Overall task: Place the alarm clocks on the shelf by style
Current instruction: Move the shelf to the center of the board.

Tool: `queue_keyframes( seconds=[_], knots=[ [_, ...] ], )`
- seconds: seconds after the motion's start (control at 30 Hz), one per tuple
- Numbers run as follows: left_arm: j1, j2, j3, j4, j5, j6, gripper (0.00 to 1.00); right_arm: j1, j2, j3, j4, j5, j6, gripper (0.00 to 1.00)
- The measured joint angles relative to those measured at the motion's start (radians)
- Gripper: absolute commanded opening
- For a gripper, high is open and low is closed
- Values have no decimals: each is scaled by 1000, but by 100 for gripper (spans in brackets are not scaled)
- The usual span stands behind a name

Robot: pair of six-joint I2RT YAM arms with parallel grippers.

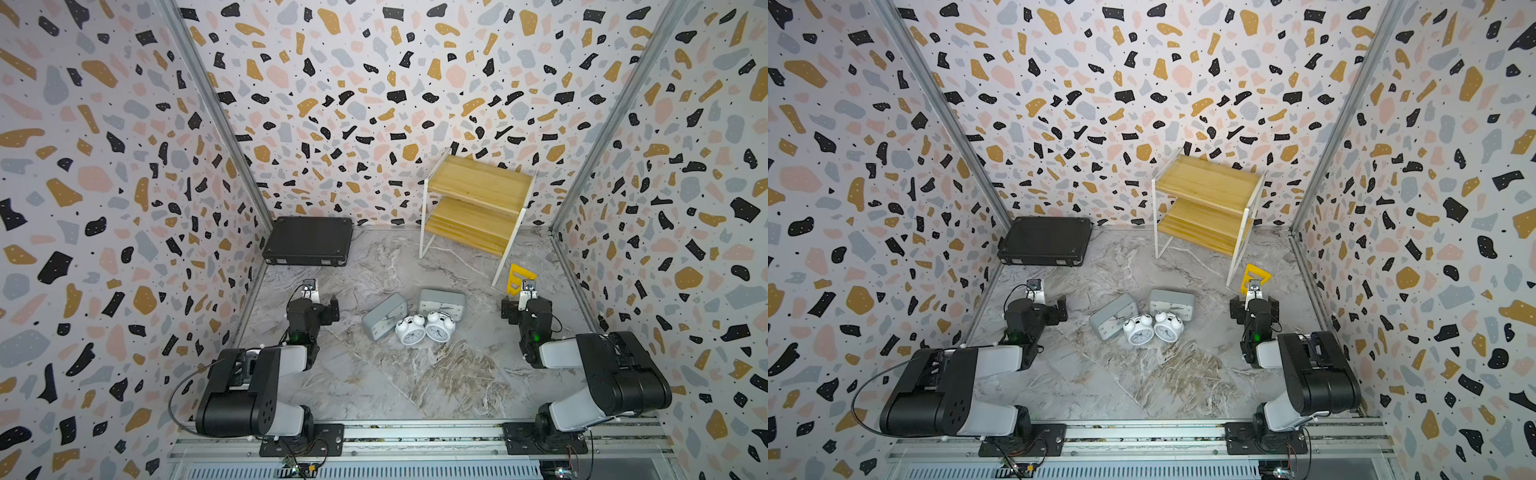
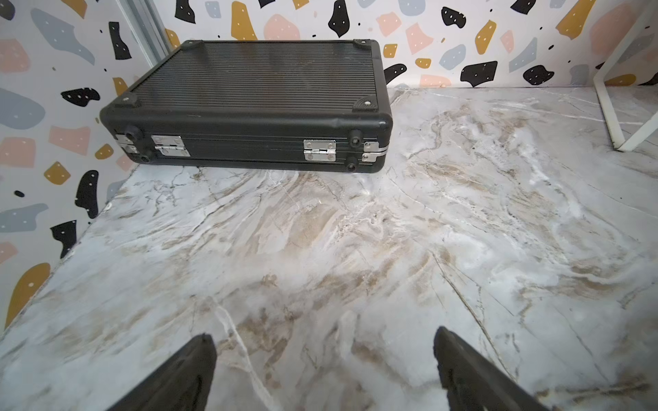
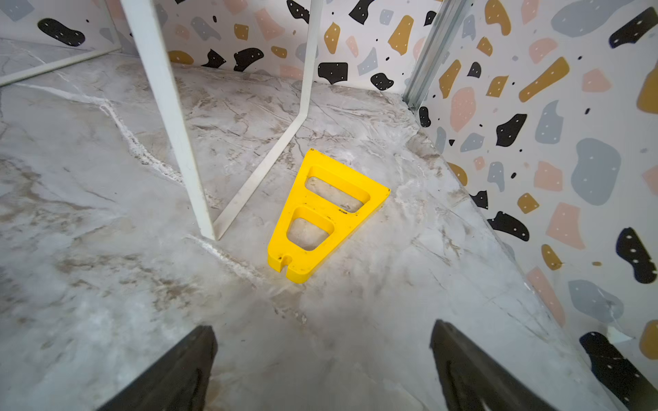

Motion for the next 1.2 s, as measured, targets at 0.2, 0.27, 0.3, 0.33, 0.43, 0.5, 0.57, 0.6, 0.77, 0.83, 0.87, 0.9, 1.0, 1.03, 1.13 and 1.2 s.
queue_keyframes(
  seconds=[0.2,0.27,0.3,0.33,0.43,0.5,0.57,0.6,0.77,0.83,0.87,0.9,1.0,1.03,1.13,1.2],
  knots=[
    [0,0,0,-1,16,3,99,0,0,0,0,0,0,99],
    [0,0,0,-1,23,4,99,0,0,0,0,0,0,99],
    [0,0,0,-1,27,5,99,0,0,0,0,0,0,99],
    [0,0,0,-1,30,6,99,0,0,0,0,0,0,99],
    [0,0,0,-1,34,8,99,0,0,0,0,0,0,99],
    [0,0,0,-1,34,7,99,0,0,0,0,0,0,99],
    [0,0,0,-1,34,8,99,0,0,0,0,0,0,99],
    [0,0,0,-1,34,7,99,0,0,0,0,0,0,99],
    [0,0,0,-1,34,8,99,0,0,0,0,0,0,99],
    [0,0,0,-1,33,7,99,0,0,0,1,4,1,99],
    [0,0,0,0,28,6,99,0,-1,-1,1,11,3,99],
    [0,-2,0,0,16,3,99,0,-5,-3,0,19,7,99],
    [0,-47,-17,-5,-40,-16,99,0,-27,-13,-6,26,7,99],
    [0,-79,-27,-12,-59,-24,99,0,-45,-13,-23,34,10,99],
    [0,-191,-35,-55,-103,-40,99,0,-150,-8,-121,72,29,99],
    [1,-259,-31,-97,-114,-47,99,0,-222,11,-196,84,44,99]
  ],
)
